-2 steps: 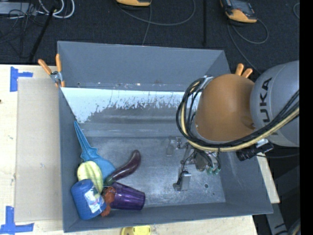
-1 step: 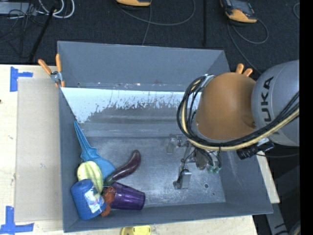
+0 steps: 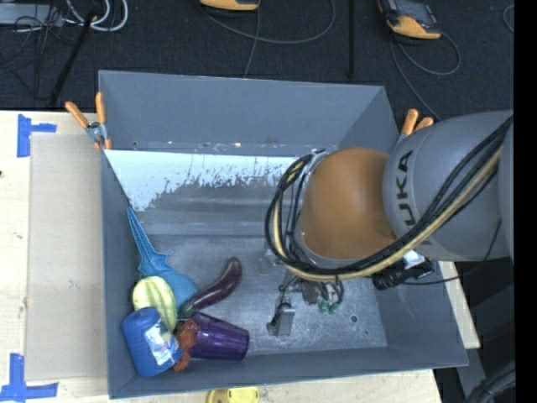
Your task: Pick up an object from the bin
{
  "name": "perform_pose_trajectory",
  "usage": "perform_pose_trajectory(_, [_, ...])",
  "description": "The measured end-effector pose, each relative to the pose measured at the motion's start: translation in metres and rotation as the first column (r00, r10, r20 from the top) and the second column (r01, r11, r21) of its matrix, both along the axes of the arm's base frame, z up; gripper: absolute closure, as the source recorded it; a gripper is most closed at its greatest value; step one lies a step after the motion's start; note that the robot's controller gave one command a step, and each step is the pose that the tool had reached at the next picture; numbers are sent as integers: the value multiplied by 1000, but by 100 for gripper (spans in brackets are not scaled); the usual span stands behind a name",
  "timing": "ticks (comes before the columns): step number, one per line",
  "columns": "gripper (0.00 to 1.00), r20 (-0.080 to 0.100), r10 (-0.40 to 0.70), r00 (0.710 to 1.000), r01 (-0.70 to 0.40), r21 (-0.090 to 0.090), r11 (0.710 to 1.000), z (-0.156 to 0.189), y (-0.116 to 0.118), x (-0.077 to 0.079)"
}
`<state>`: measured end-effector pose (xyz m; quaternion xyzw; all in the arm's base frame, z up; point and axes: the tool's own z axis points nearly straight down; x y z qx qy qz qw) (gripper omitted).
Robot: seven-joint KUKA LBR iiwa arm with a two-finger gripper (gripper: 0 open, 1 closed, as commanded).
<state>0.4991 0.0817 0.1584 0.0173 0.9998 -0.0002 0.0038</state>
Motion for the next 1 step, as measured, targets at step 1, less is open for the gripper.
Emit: perform_pose_trajectory(1, [0, -9, 98, 995, -98, 3, 995, -38, 17, 33])
